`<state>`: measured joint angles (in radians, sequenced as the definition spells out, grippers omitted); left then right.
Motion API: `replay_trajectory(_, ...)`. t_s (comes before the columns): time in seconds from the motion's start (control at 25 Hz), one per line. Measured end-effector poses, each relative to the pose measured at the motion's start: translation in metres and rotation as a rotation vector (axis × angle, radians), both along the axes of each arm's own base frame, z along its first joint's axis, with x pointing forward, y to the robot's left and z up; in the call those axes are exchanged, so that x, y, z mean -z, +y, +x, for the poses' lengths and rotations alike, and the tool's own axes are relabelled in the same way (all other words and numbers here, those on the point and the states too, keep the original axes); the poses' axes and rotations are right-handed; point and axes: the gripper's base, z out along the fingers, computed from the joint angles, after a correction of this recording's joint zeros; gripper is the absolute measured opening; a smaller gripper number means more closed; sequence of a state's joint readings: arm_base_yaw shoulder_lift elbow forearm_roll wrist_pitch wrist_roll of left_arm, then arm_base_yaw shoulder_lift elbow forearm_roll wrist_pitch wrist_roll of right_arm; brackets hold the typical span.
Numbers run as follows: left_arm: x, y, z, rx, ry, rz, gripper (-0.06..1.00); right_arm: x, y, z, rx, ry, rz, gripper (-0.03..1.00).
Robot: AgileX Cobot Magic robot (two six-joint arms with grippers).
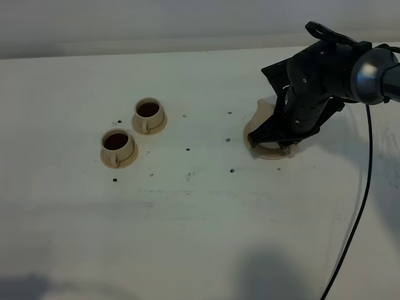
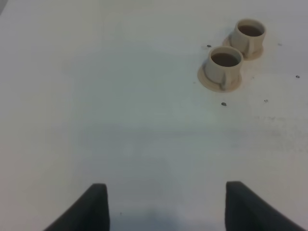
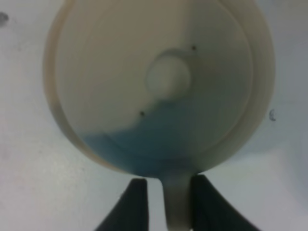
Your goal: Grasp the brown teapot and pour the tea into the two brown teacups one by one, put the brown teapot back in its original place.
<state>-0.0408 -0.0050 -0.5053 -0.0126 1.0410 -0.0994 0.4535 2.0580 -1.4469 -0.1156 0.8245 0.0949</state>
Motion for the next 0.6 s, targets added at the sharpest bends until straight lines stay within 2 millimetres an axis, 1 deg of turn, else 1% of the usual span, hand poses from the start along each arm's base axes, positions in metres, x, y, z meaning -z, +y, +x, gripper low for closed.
replay_trajectory(0.16, 0.0, 0.0, 0.0, 0.0, 0.0, 0.0, 0.52, 0.0001, -0.0002, -0.0005, 0.001, 0.006, -0.002, 0.32)
replay_trajectory(0.44, 0.0, 0.0, 0.0, 0.0, 0.0, 0.0, 0.52, 0.0012, -0.0033, -0.0058, 0.008, 0.065, -0.035, 0.33)
replay_trajectory(0.52, 0.0, 0.0, 0.0, 0.0, 0.0, 0.0, 0.52, -0.0009, -0.004, -0.0071, 0.01, 0.073, -0.04, 0.33)
replay_trajectory(0.6, 0.0, 0.0, 0.0, 0.0, 0.0, 0.0, 0.52, -0.0077, -0.0056, -0.01, 0.012, 0.082, -0.046, 0.33)
